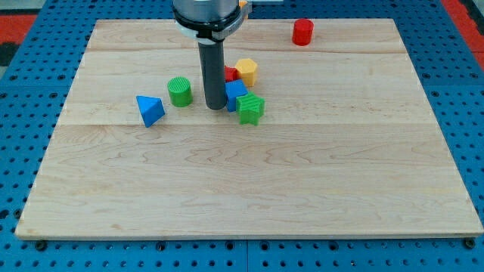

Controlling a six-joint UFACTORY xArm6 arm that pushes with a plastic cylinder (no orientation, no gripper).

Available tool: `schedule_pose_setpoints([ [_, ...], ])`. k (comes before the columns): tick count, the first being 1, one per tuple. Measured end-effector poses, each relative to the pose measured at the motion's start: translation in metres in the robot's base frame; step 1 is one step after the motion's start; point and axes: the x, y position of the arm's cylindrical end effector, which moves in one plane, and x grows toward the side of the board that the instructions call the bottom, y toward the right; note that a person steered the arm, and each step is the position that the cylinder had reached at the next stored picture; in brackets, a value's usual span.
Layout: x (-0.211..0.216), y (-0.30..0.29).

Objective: Place the hexagon to the top right of the cube

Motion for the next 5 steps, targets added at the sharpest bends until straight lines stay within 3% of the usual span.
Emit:
schedule_pose_setpoints([
  [1,-0.044,0.018],
  [2,-0.021,0.022],
  [3,0.004,-0.009],
  [4,-0.003,-0.025],
  [5,-0.054,0.026],
])
